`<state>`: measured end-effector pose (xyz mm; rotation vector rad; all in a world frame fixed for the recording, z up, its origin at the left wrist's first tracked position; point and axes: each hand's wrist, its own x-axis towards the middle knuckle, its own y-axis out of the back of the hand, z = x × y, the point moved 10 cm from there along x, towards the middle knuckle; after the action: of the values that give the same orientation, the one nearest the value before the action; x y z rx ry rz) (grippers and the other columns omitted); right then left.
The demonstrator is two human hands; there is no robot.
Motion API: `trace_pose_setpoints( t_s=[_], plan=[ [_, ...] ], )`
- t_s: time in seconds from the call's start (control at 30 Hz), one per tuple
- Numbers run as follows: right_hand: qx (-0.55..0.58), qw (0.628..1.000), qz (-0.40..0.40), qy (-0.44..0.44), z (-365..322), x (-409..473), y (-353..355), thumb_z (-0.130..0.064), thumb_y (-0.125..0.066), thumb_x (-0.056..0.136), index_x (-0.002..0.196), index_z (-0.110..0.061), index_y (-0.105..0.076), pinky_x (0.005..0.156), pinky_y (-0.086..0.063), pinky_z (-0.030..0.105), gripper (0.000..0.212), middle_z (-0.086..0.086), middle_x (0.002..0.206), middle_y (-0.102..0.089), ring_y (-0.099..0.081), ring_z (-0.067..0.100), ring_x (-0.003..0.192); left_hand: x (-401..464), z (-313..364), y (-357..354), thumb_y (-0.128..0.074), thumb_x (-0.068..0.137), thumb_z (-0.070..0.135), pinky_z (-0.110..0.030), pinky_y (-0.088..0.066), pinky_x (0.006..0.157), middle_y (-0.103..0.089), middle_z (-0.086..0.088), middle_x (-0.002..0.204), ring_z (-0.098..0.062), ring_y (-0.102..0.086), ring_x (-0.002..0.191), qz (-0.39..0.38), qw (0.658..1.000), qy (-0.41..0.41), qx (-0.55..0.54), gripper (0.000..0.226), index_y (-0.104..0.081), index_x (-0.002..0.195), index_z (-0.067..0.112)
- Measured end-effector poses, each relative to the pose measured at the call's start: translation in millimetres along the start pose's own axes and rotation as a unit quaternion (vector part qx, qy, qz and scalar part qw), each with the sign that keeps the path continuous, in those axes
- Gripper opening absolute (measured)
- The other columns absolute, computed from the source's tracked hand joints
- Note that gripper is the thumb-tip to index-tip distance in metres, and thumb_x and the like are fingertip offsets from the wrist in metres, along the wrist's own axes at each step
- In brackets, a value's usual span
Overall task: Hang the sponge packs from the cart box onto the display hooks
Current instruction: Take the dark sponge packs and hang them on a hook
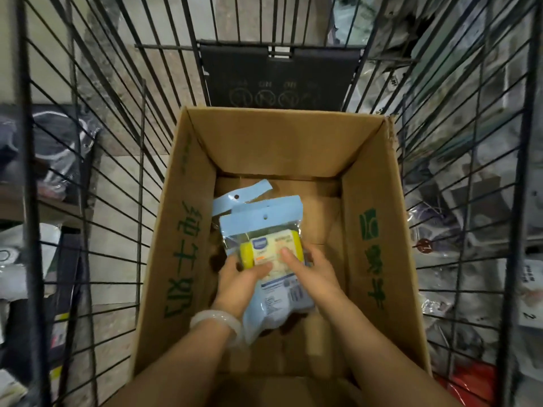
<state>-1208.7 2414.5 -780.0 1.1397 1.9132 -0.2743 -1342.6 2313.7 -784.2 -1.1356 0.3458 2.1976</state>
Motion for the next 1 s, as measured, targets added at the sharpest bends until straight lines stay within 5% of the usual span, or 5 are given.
trace_pose_setpoints(
  t_s=[0.13, 0.33, 0.57, 0.73, 1.0],
  plan=[
    [-0.064, 0.998, 0.001, -0.01, -3.6, 10.8, -2.7, -0.045, -0.078, 0.066, 0.142, -0.023, -0.028, 0.1, -0.039, 0.03, 0.094, 0.004, 0.144, -0.036, -0.044, 0.019, 0.127, 6.2, 8.0, 16.0, -0.07, 0.075, 0.0, -0.028, -0.056, 0.058, -0.071, -0.009, 0.099, -0.021, -0.071, 0.079, 0.014, 1.0, 0.009, 0.004, 0.045, -0.056, 0.117, 0.01],
    [-0.054, 0.997, -0.043, -0.016, 7.3, 4.8, -12.6, -0.028, -0.082, 0.066, 0.119, -0.019, -0.05, 0.082, -0.052, 0.03, 0.062, 0.0, 0.112, -0.067, -0.063, 0.015, 0.099, 1.2, 1.4, -0.8, -0.072, 0.073, 0.002, -0.019, -0.052, 0.047, -0.073, -0.002, 0.091, -0.008, -0.072, 0.067, -0.045, 0.998, 0.021, 0.033, 0.044, -0.056, 0.112, 0.014],
    [0.028, 0.999, -0.014, 0.043, -32.2, -46.1, 17.5, -0.03, -0.082, 0.066, 0.094, -0.036, -0.051, 0.05, -0.048, 0.011, 0.042, -0.014, 0.089, -0.067, -0.067, -0.002, 0.071, -36.6, 40.3, -16.3, -0.08, 0.068, 0.018, -0.043, -0.058, 0.077, -0.074, -0.002, 0.097, -0.019, -0.072, 0.085, -0.097, 0.992, -0.035, 0.067, 0.049, -0.054, 0.109, 0.02],
    [0.074, 0.989, 0.051, 0.121, -88.1, -105.2, 51.2, -0.03, -0.081, 0.067, 0.112, -0.022, -0.055, 0.054, -0.05, 0.01, 0.052, -0.009, 0.097, -0.07, -0.067, -0.002, 0.079, -81.4, 102.1, -47.0, -0.075, 0.075, 0.019, -0.021, -0.056, 0.063, -0.073, 0.003, 0.099, -0.012, -0.071, 0.086, -0.165, 0.973, -0.122, 0.11, 0.044, -0.052, 0.113, 0.02],
    [0.137, 0.949, 0.115, 0.258, -161.5, -223.0, 110.4, -0.017, -0.077, 0.074, 0.094, -0.027, -0.059, 0.05, -0.045, 0.004, 0.028, -0.02, 0.078, -0.068, -0.063, -0.014, 0.062, -200.6, 199.9, -86.2, -0.078, 0.069, 0.011, -0.019, -0.055, 0.069, -0.067, 0.003, 0.101, -0.003, -0.068, 0.085, -0.213, 0.917, -0.306, 0.14, 0.053, -0.045, 0.11, 0.019]
  ],
)
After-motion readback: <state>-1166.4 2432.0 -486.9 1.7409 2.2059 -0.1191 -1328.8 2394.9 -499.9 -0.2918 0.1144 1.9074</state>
